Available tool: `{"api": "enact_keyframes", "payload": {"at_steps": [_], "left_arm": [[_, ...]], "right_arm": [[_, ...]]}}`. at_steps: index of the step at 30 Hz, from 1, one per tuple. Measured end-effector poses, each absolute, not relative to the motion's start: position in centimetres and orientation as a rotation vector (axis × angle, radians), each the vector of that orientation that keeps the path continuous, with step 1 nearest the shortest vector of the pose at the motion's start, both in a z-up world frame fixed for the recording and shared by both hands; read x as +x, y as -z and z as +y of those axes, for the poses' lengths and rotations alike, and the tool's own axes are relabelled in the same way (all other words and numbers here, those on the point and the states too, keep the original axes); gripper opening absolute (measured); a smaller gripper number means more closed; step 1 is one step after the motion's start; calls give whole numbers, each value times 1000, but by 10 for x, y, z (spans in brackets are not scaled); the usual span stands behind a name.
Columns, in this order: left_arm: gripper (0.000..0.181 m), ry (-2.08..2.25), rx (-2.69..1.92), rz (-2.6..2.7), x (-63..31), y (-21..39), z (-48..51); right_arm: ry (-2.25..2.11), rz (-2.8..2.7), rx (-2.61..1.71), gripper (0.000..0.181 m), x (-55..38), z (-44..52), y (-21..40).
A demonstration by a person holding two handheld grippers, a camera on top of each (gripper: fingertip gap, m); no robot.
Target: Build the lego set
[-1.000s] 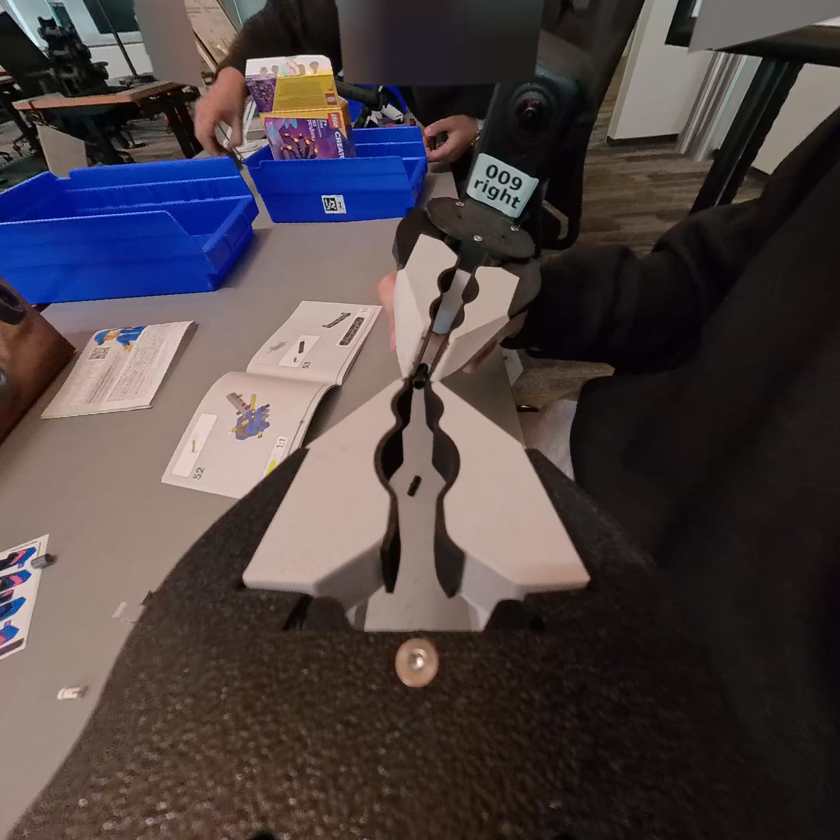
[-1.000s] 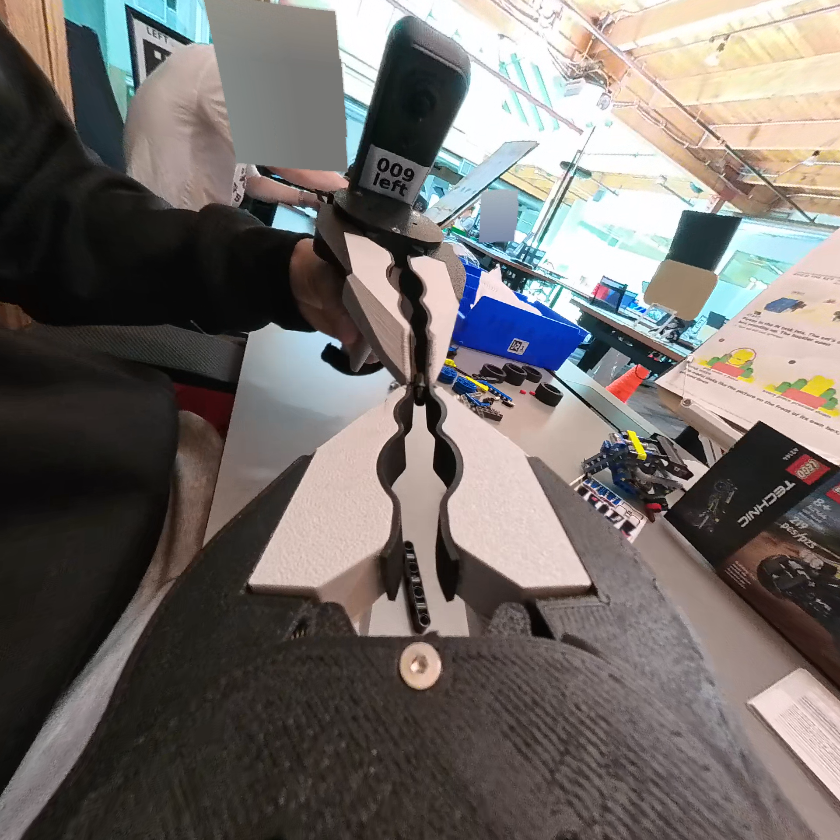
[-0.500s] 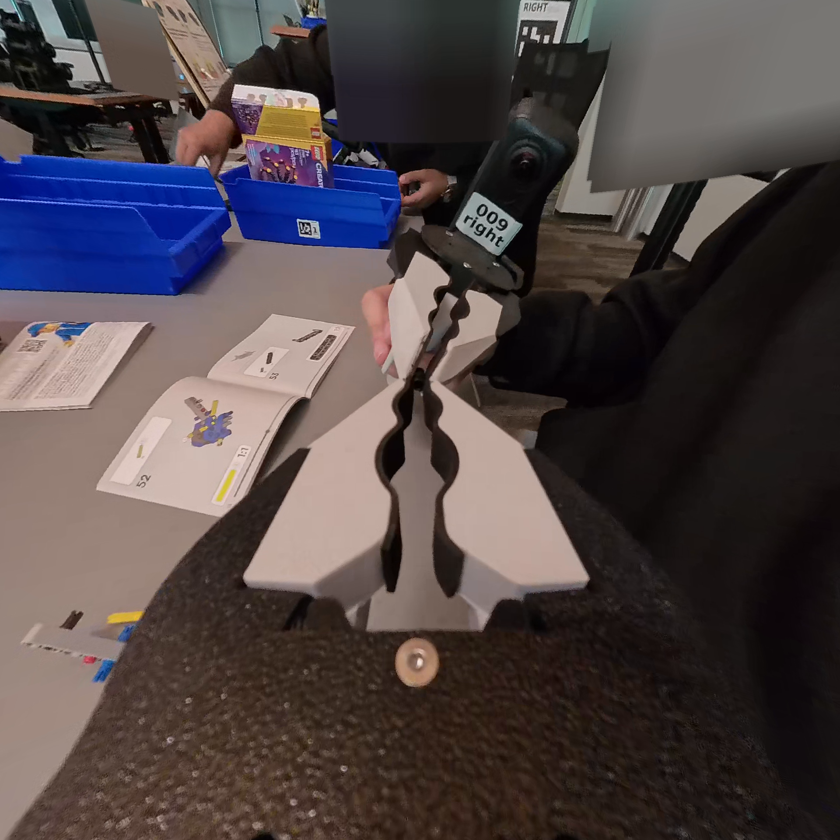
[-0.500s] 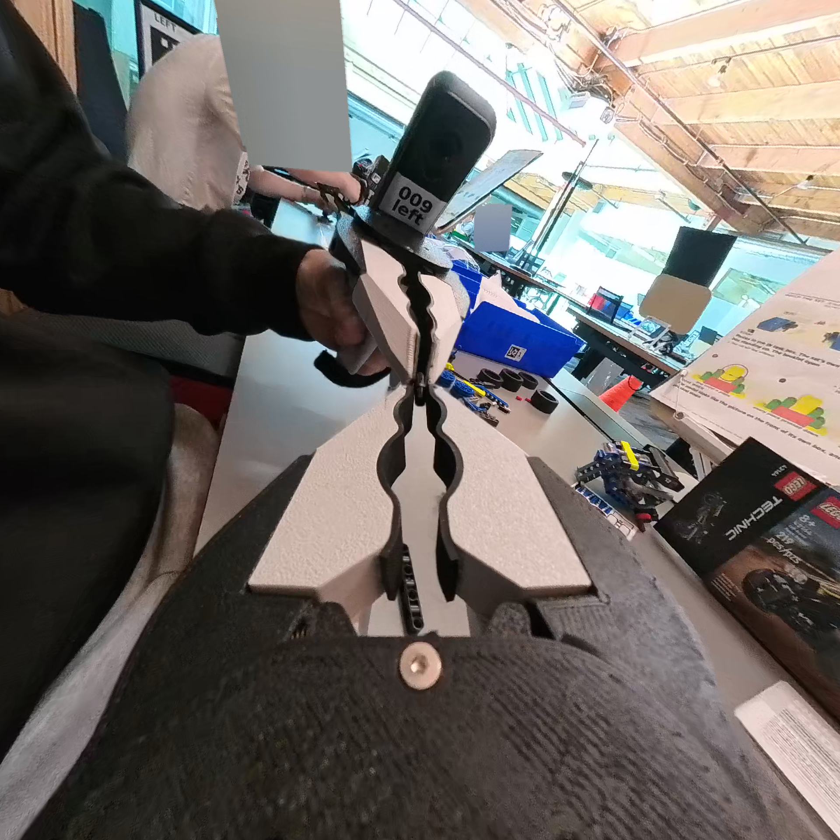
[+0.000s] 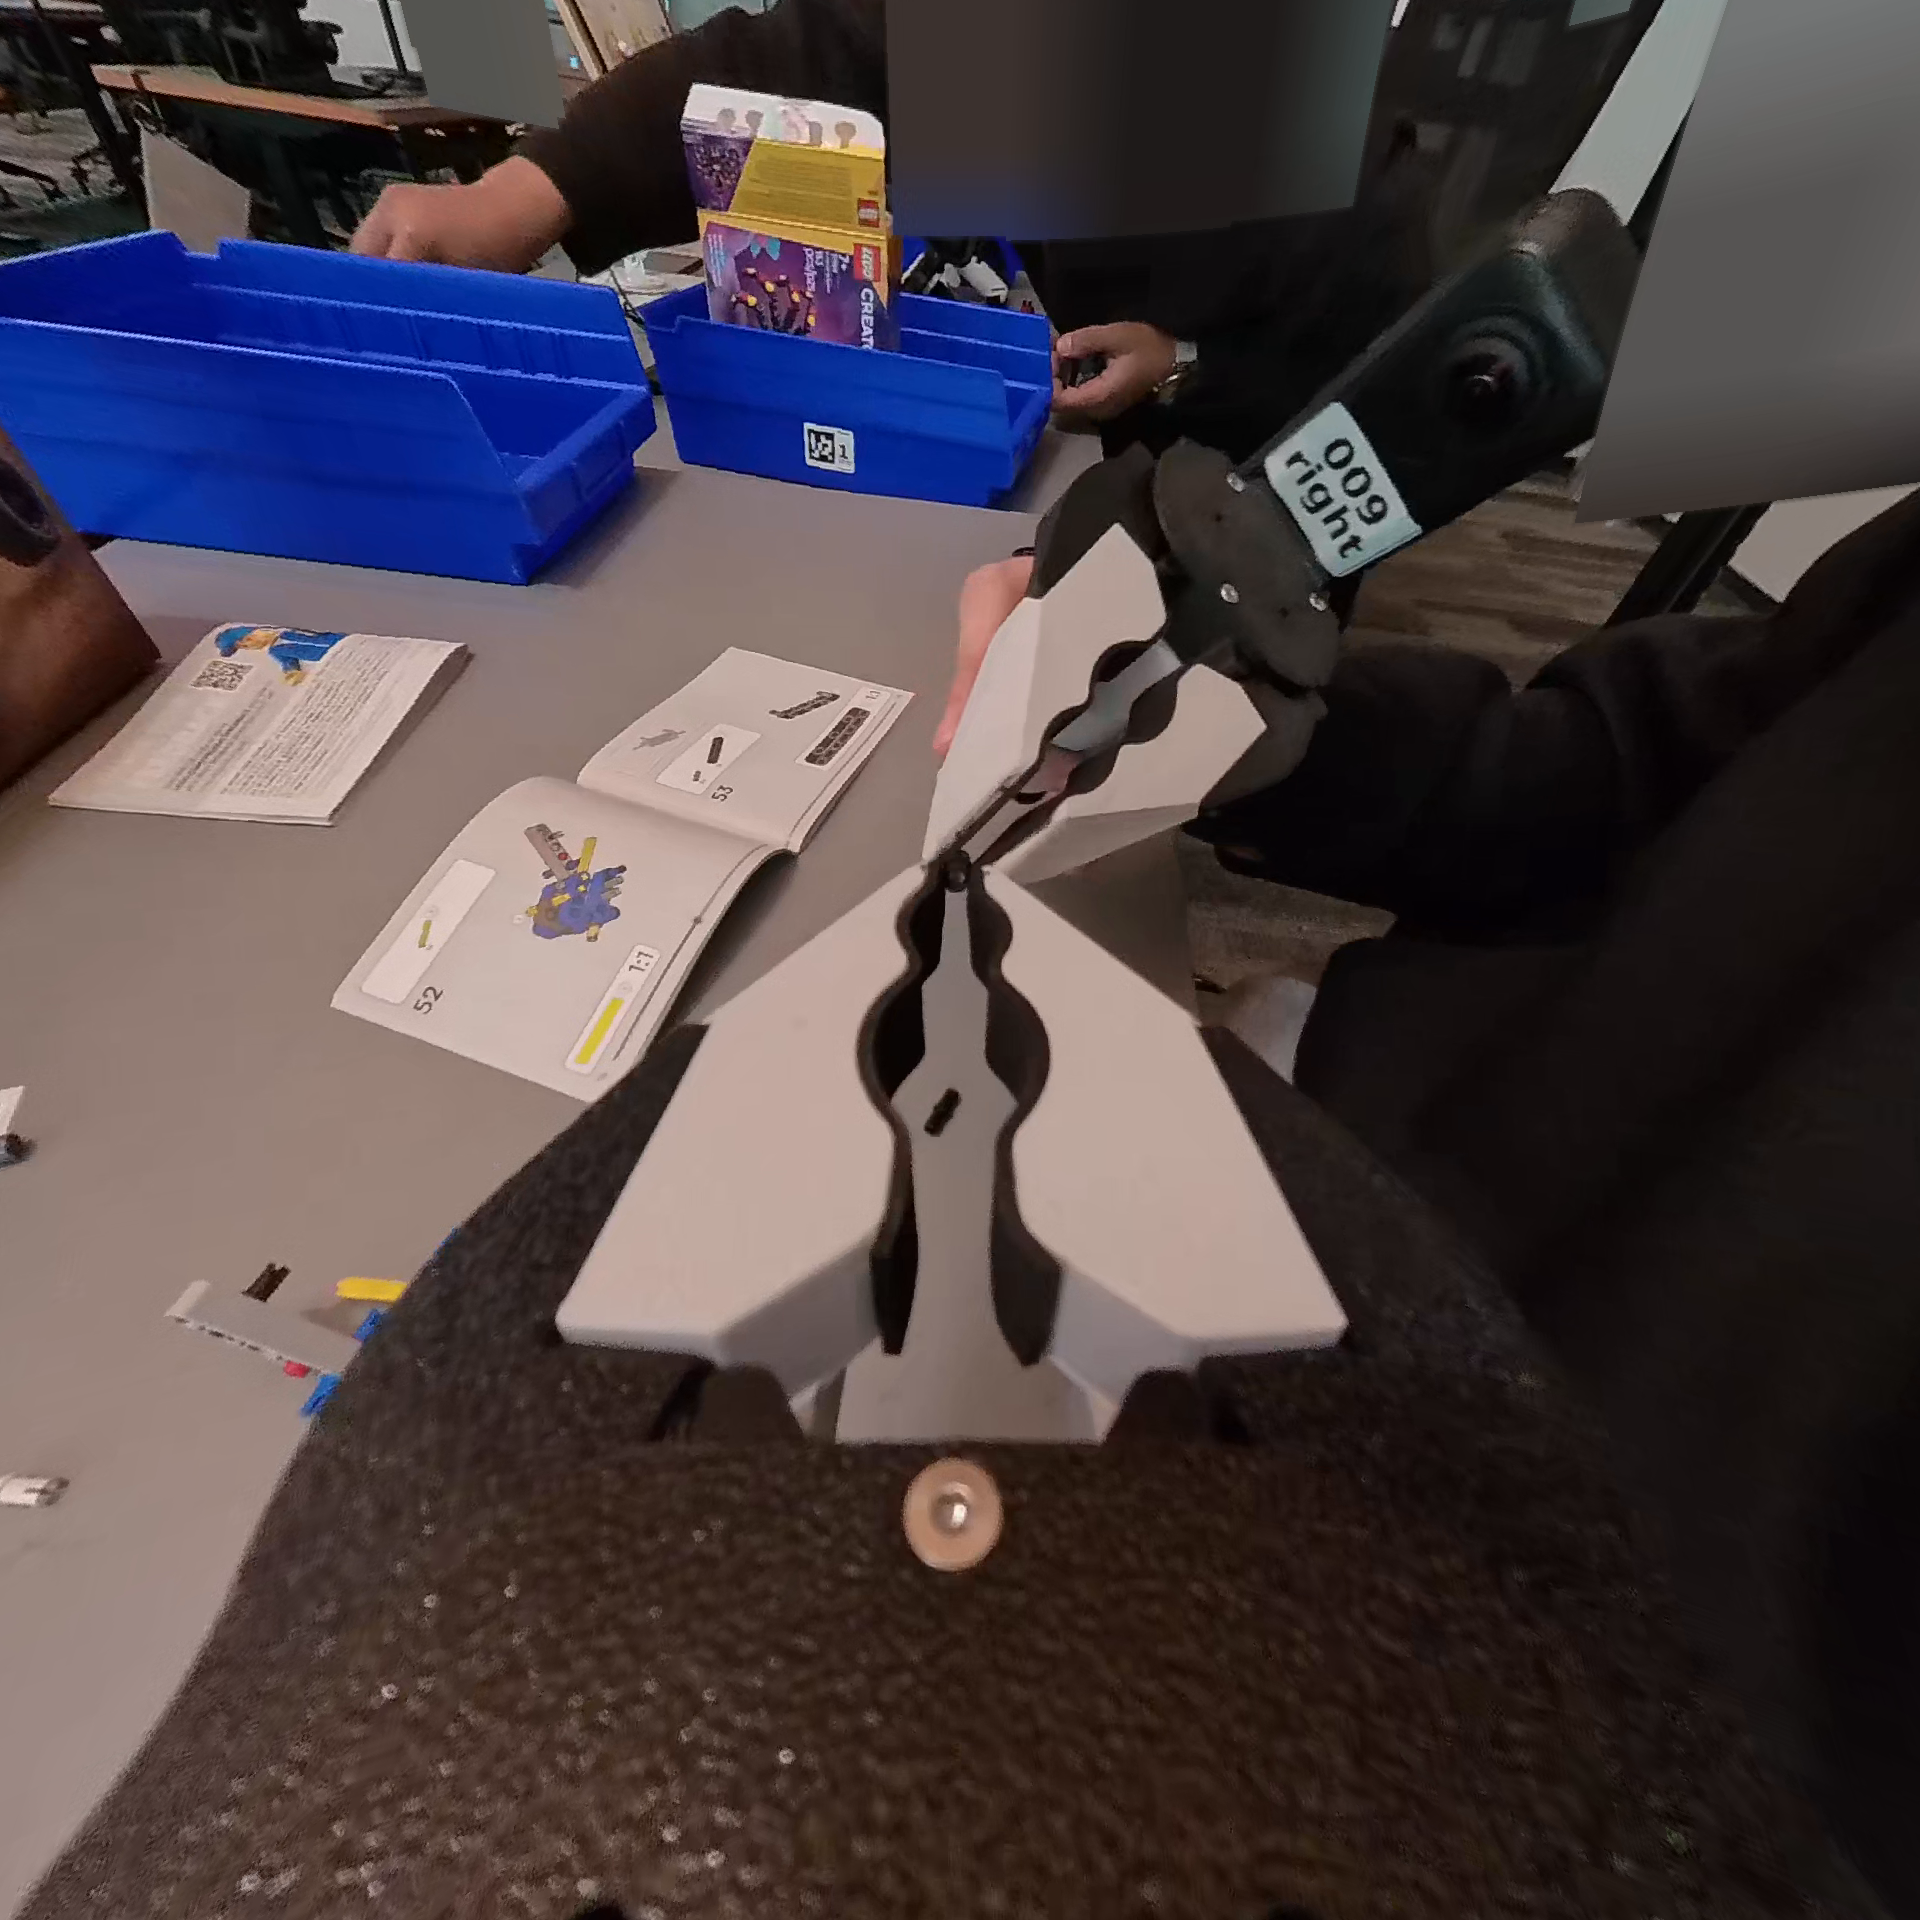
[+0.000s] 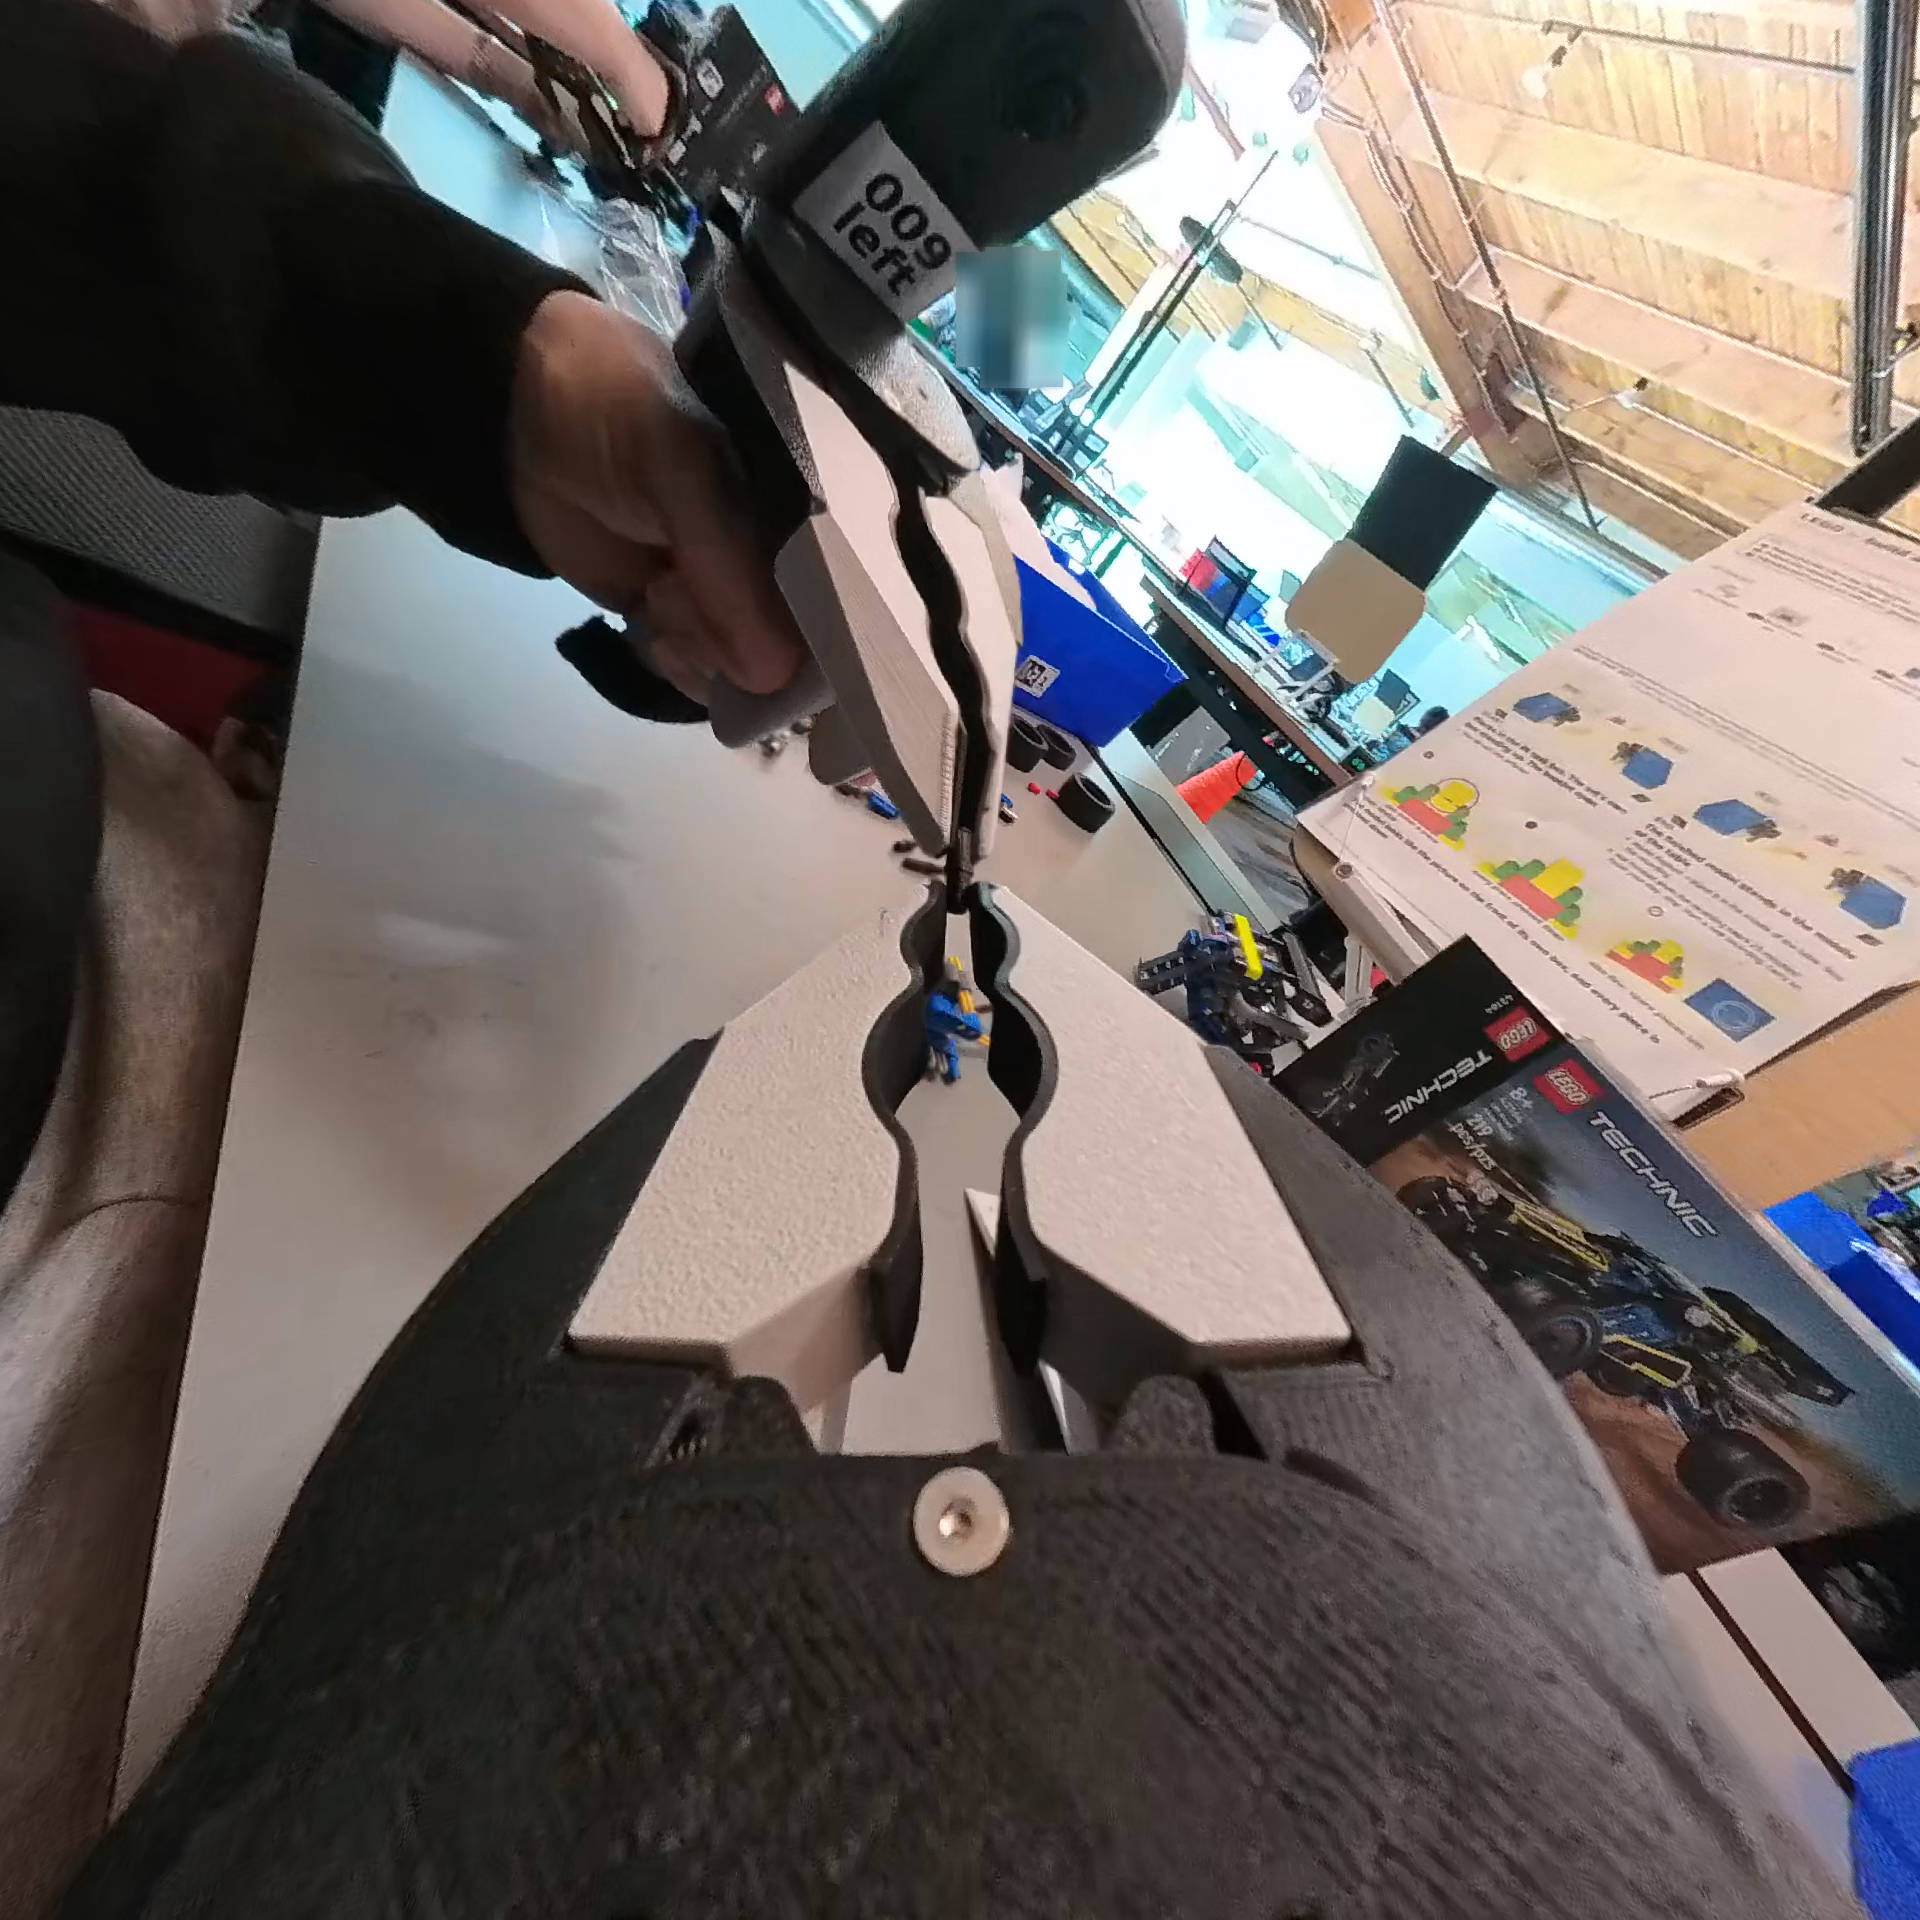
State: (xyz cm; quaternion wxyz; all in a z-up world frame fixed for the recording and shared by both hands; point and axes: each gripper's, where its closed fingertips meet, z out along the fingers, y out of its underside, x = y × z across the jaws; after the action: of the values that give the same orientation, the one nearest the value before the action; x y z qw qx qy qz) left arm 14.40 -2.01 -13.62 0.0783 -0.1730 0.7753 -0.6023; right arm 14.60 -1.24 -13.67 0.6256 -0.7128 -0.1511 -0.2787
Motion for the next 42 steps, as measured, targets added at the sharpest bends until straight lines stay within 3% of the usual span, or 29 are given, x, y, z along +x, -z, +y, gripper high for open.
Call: {"api": "enact_keyframes", "payload": {"at_steps": [13,17,22,27,31,42], "left_arm": [[1,1558,-488,2415,148,154,-16],[1,1180,-381,2558,158,185,1],[1,938,-190,2778,166,215,2],[1,801,-57,2916,172,231,0],[1,704,40,2985,167,238,0],[1,560,142,3006,168,245,1]], "right_arm": [[522,-325,-1741,3,149,-9,158],[336,-234,-2074,25,170,-27,214],[146,-217,-2156,16,173,-28,231],[101,-276,-2228,24,170,-23,248],[89,-300,-2251,7,169,-22,252],[43,-277,-2261,7,169,-21,253]]}}
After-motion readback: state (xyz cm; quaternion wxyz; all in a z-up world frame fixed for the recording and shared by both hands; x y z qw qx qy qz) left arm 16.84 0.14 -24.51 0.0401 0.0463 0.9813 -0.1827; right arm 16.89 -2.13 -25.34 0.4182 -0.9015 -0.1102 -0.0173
